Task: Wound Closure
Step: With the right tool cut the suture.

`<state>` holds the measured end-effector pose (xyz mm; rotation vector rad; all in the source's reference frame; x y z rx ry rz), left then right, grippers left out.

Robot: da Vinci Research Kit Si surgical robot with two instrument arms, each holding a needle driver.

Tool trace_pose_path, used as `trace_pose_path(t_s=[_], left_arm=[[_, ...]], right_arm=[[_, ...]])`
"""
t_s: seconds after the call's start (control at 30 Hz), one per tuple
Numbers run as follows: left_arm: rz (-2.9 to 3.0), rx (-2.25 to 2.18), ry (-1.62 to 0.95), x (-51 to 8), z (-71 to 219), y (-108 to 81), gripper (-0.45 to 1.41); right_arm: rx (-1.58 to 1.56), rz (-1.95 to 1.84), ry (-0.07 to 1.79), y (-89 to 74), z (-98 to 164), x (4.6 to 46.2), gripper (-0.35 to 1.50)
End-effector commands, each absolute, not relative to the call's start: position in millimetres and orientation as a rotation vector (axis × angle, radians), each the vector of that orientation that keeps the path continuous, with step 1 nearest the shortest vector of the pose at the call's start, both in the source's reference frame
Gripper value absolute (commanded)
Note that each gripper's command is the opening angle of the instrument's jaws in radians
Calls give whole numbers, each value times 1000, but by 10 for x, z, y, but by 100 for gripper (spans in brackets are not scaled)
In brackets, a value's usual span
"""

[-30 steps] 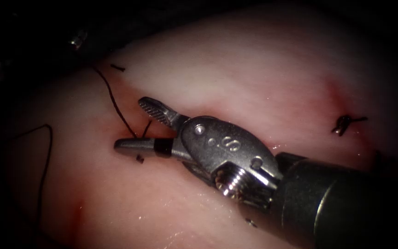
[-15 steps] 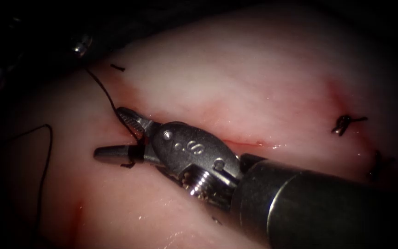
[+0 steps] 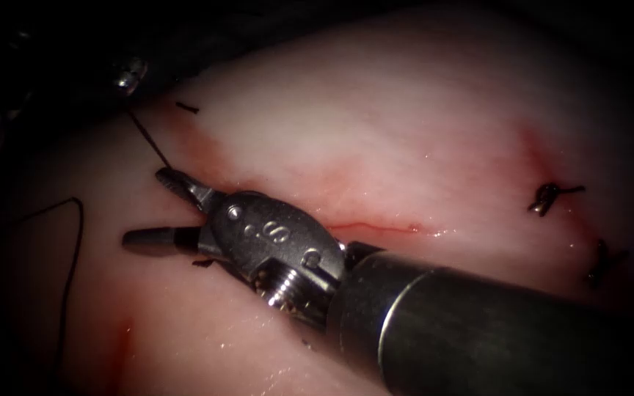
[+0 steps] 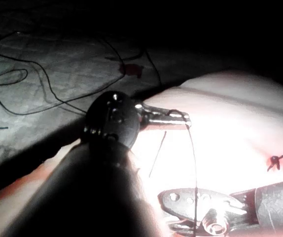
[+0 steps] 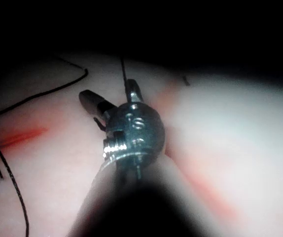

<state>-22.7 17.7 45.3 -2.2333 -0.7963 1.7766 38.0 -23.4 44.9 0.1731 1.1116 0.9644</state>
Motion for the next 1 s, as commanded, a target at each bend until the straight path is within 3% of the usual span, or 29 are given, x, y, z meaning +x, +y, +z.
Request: trace_pose_path(t_s=[0.03,0.63,0.73,0.83,0.87,1.0], left_arm=[[1779,-2239,-790,-231,454,187,-45],[1792,-2237,-806,-226,441,176,-45],[1793,-2238,-812,-230,438,176,-45],[1796,-2240,-816,-234,439,177,-45],[1799,-2239,-819,-235,439,177,-45],[1799,-2240,-819,-234,439,176,-45]], right_arm=[[170,962,1117,-224,450,393,61],[160,952,1120,-218,457,389,61],[158,953,1120,-218,457,392,46],[148,943,1120,-219,457,396,-27],[151,943,1121,-219,456,396,-35],[102,978,1137,-211,453,395,-35]])
